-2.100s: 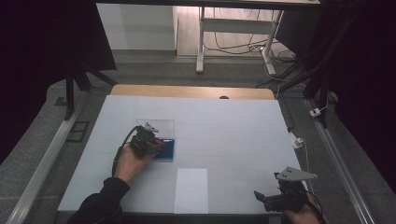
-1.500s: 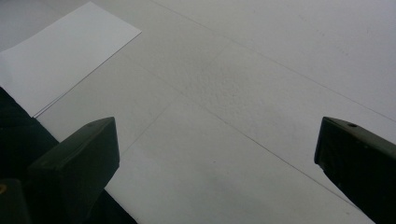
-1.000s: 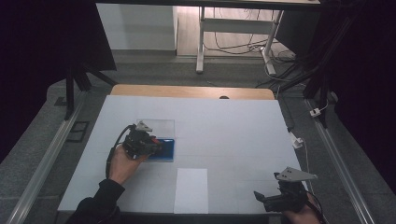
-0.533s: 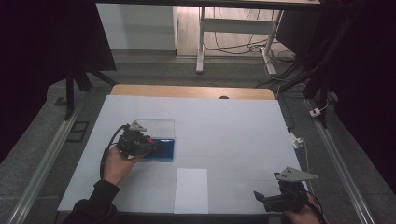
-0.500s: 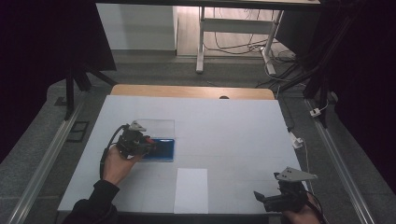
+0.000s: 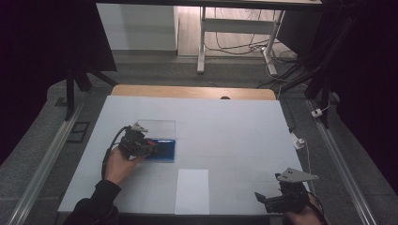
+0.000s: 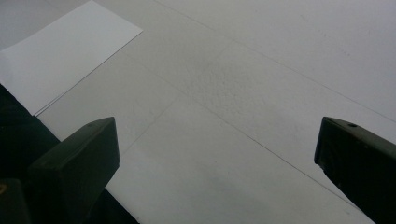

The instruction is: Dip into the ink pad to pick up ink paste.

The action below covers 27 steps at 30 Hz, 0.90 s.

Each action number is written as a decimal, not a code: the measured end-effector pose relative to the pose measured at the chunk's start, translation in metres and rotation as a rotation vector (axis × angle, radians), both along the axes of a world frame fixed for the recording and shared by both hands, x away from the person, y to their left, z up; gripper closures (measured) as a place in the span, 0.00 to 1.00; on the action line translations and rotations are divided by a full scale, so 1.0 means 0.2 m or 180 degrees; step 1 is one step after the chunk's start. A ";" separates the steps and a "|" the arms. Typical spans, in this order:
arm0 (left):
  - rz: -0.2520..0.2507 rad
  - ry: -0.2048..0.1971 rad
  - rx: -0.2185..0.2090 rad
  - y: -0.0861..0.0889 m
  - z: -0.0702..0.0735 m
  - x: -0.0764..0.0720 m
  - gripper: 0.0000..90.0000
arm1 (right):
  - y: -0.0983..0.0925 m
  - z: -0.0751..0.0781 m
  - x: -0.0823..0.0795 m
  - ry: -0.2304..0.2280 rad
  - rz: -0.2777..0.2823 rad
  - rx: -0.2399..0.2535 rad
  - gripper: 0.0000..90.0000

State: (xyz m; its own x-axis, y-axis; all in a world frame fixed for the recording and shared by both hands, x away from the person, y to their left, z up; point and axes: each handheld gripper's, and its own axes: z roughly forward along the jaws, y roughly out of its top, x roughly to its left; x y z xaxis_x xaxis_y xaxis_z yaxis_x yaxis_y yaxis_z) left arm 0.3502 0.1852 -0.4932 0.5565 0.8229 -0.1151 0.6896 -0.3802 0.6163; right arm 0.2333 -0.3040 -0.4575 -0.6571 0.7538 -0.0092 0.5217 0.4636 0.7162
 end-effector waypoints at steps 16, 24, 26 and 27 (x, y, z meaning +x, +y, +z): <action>0.0092 0.0046 0.0138 -0.05 -0.04 0.01 0.65 | 0.00 0.00 0.00 0.0005 0.0005 -0.0013 0.00; 0.0134 -0.0154 0.0435 -0.11 -0.04 -0.04 0.65 | 0.00 0.00 0.00 0.0017 0.0009 -0.0038 0.00; 0.0146 -0.0157 0.0424 -0.11 -0.04 -0.04 0.65 | 0.00 0.00 0.00 0.0019 0.0009 -0.0040 0.00; 0.0159 -0.0136 0.0379 -0.10 -0.04 -0.04 0.65 | 0.00 0.00 0.00 0.0018 0.0010 -0.0041 0.00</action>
State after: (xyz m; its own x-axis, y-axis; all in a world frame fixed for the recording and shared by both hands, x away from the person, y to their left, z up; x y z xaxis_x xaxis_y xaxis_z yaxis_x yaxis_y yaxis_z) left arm 0.3430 0.1647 -0.5020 0.5167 0.8561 0.0078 0.6837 -0.4181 0.5981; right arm 0.2338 -0.3031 -0.4578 -0.6595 0.7516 -0.0151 0.5244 0.4744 0.7071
